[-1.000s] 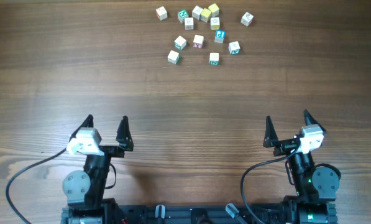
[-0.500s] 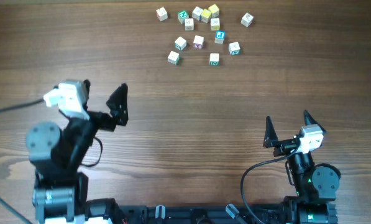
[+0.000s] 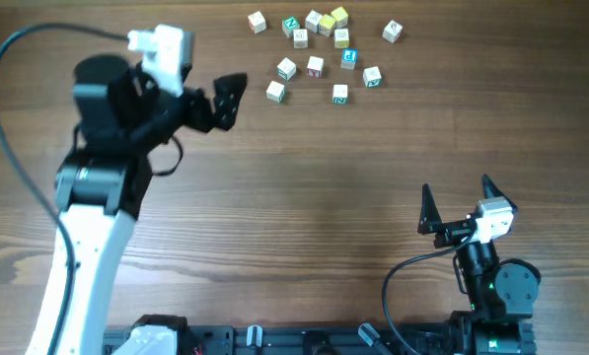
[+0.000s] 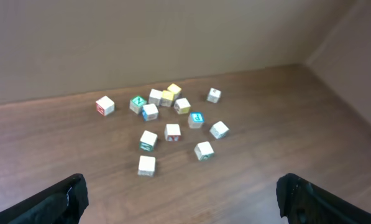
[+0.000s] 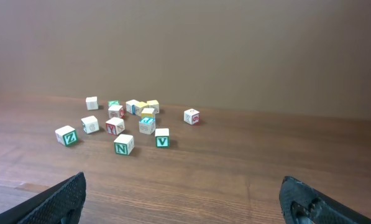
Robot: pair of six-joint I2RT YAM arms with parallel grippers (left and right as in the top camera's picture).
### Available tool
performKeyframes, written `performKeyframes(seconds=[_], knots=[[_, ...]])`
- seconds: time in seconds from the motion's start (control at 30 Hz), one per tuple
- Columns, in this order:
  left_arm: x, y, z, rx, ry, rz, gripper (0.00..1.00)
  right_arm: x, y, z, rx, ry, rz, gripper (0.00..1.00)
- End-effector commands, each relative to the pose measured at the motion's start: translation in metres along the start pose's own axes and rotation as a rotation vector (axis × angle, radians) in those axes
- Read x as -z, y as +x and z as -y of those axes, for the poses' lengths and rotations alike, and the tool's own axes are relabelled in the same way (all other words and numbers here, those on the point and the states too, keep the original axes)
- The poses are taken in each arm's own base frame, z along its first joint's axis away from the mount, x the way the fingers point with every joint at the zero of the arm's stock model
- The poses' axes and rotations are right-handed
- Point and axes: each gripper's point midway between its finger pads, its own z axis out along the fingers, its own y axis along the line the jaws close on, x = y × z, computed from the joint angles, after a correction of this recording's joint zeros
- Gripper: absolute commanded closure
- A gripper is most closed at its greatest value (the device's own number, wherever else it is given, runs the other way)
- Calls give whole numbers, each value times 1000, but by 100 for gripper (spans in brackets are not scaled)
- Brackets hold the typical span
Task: Form a tower
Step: 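Reach the left gripper forward to a white block near the cluster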
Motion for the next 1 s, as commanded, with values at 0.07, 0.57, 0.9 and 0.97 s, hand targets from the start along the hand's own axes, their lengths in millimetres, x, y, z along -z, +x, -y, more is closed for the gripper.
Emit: performKeyframes(seconds=[0.07,0.57,0.9,0.97], knots=[[-51,-5,-3,-131,-43,-56,0,0,-1,0,-2,5,3,0],[-87,5,-13,-149,-44,-70,0,0,-1,0,-2,5,3,0],[-92,-24,14,-221,-31,-38,0,0,-1,0,-2,5,3,0],[-100,-35,16,-220,-49,-73,0,0,-1,0,-3,5,3,0]])
